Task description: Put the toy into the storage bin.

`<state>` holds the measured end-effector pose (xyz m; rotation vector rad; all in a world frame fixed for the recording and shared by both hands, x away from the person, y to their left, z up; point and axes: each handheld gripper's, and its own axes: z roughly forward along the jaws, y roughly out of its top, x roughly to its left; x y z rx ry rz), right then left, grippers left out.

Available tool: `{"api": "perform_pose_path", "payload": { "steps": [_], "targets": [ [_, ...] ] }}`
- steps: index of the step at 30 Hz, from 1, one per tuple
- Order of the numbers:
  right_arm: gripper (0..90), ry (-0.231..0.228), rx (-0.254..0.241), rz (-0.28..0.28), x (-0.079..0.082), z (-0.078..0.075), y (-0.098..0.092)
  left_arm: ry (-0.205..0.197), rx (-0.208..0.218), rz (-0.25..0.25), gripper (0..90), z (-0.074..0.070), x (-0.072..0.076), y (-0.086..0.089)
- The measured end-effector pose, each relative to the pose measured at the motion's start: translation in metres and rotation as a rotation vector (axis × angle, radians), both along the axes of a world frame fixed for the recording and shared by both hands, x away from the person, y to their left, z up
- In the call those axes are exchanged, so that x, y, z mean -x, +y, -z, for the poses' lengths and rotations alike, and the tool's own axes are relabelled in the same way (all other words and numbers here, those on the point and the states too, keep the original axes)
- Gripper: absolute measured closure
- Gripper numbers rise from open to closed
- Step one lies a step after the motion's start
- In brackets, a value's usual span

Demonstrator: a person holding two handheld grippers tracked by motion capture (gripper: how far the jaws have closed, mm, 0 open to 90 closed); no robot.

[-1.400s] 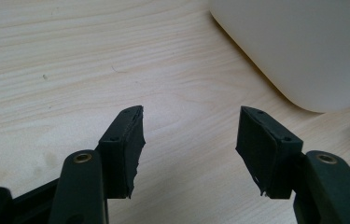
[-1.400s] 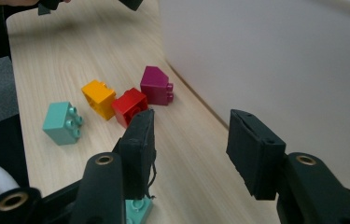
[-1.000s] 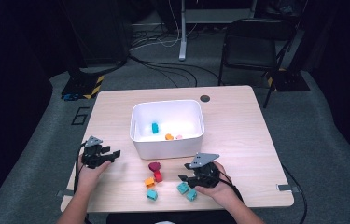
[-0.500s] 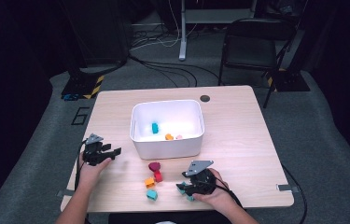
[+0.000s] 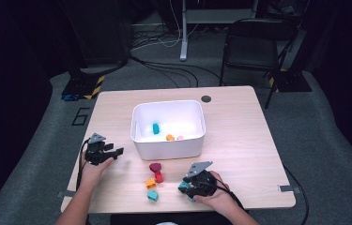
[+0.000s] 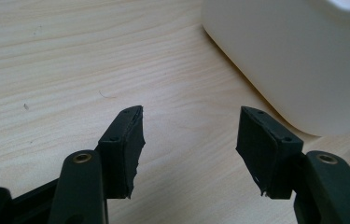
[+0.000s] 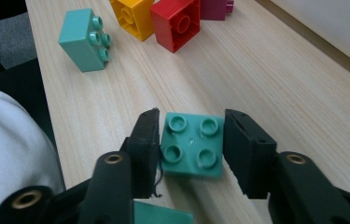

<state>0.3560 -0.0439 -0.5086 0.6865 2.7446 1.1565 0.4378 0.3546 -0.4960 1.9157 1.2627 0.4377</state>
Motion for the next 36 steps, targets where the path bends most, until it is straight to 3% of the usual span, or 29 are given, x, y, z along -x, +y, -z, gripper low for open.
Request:
{"api": "perform_pose_path", "payload": {
  "steps": [25,36],
  "targets": [
    [58.6,-0.037,-0.023,0.039,-0.015,-0.012,-0.002,-0.005,-0.006,-0.017,41.0,-0.001,0.007,0.006],
    [58.7,-0.063,-0.057,0.025,-0.015,-0.043,-0.007,-0.006,-0.004,-0.022,40.9,-0.001,0.009,0.006]
  ]
}}
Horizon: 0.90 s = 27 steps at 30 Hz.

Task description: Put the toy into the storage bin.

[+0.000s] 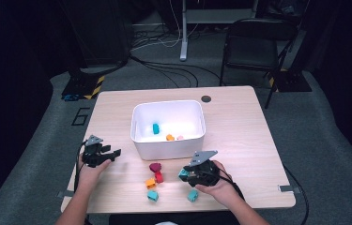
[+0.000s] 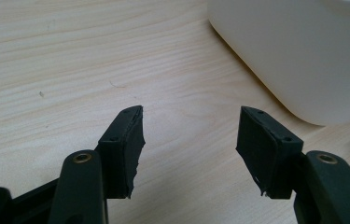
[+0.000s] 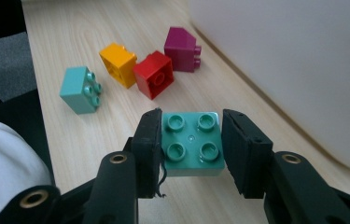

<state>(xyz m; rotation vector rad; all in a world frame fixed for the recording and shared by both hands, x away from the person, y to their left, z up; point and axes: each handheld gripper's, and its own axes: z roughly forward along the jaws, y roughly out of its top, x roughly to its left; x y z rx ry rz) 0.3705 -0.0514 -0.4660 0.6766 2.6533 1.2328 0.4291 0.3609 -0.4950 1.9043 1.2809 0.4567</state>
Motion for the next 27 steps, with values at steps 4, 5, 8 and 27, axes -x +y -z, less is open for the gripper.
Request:
{"api": "perform_pose_path", "payload": {
  "steps": [4,5,8,27],
  "targets": [
    [58.7,-0.002,-0.011,-0.005,-0.002,-0.016,-0.002,0.001,0.002,-0.004,41.0,0.000,0.000,0.001],
    [58.7,-0.001,-0.012,-0.009,-0.003,-0.020,-0.002,0.001,0.002,-0.004,40.9,0.000,0.000,0.001],
    [58.7,-0.012,-0.013,-0.020,-0.006,-0.034,-0.002,0.002,0.000,-0.002,40.9,0.000,0.001,0.001],
    [58.7,-0.044,-0.028,-0.042,-0.030,-0.104,0.005,0.002,-0.001,0.000,40.9,0.000,0.001,0.002]
  ]
}}
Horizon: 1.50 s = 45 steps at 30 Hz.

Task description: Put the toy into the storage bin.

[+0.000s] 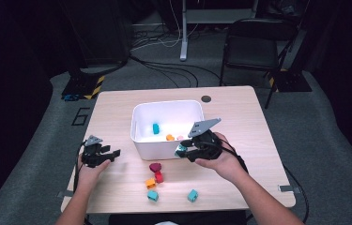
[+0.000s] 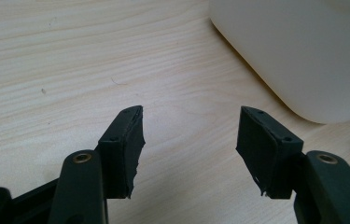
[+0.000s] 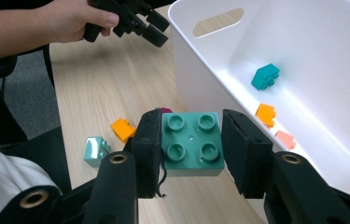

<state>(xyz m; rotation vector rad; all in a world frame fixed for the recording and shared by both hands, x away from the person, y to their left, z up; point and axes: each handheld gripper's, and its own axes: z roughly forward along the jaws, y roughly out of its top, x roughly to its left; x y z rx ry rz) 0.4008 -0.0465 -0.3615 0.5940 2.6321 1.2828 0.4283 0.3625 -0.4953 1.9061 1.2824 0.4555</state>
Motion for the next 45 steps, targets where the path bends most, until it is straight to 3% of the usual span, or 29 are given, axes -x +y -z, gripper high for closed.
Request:
{"api": "perform_pose_path", "payload": {
  "steps": [19,22,45],
  "targets": [
    [58.7,-0.029,-0.006,0.039,-0.050,-0.022,0.024,0.002,0.002,-0.008,41.0,0.000,0.005,0.005],
    [58.7,-0.017,-0.004,0.054,-0.057,-0.022,0.030,0.003,0.001,-0.010,40.9,0.000,0.006,0.006],
    [58.7,-0.006,0.004,0.108,-0.119,0.002,0.071,0.004,0.004,-0.023,41.0,0.002,0.009,0.012]
  ]
}}
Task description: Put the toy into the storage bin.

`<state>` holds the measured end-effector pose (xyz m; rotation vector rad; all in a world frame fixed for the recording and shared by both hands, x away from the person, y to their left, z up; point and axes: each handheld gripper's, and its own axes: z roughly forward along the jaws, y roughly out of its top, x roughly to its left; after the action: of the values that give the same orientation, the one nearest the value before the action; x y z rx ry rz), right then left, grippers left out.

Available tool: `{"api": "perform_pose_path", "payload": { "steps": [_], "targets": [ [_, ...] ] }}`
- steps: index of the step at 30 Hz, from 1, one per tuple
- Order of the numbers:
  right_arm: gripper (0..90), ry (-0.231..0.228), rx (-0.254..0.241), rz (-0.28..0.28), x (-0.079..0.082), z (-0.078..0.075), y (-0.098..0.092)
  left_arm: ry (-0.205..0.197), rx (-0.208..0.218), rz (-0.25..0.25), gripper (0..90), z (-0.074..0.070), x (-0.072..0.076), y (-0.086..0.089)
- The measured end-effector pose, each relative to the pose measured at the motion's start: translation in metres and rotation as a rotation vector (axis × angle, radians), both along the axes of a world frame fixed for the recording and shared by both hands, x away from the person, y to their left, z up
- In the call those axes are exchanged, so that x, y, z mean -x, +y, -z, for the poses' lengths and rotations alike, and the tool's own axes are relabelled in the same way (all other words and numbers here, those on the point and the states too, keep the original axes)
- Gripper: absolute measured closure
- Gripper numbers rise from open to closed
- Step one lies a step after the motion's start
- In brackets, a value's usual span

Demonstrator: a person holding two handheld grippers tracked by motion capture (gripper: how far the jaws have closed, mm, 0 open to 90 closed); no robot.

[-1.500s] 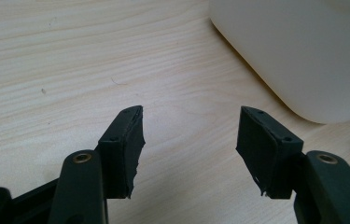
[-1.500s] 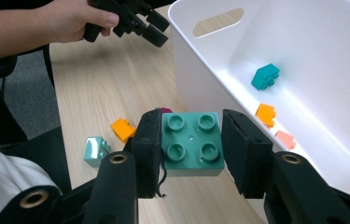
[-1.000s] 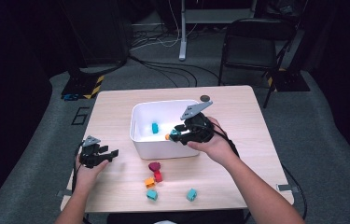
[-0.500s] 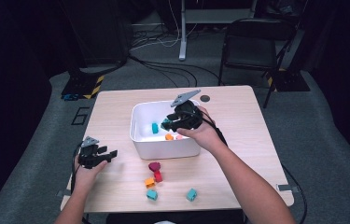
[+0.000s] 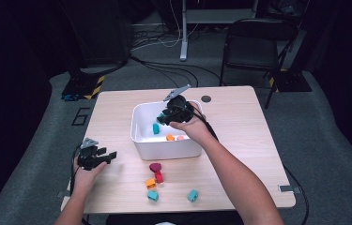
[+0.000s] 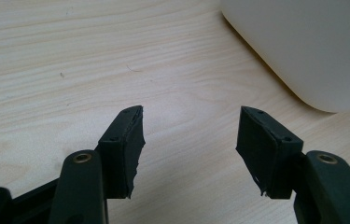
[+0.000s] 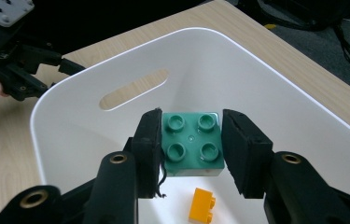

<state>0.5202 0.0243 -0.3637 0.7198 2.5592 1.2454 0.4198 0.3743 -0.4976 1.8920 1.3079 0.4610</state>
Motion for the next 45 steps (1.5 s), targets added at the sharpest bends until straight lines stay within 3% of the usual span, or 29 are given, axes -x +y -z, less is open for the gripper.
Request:
{"api": "perform_pose_path", "payload": {
  "steps": [11,24,32,37,45],
  "targets": [
    [58.6,0.005,0.015,0.026,-0.016,0.014,0.004,0.001,0.000,0.001,41.0,0.000,0.000,0.000],
    [54.2,-0.009,0.032,0.058,-0.015,0.014,0.005,0.006,-0.003,0.004,41.0,0.000,-0.001,0.000],
    [52.6,-0.025,0.015,0.044,-0.002,0.003,0.000,0.006,-0.004,0.004,40.9,0.000,-0.001,0.000],
    [52.6,-0.053,0.009,0.020,0.011,-0.006,-0.006,0.005,-0.003,0.002,40.9,0.000,-0.001,-0.001],
    [52.3,-0.060,-0.010,0.014,0.035,-0.014,-0.023,-0.001,0.000,-0.002,40.9,0.001,-0.002,-0.003]
  ]
}}
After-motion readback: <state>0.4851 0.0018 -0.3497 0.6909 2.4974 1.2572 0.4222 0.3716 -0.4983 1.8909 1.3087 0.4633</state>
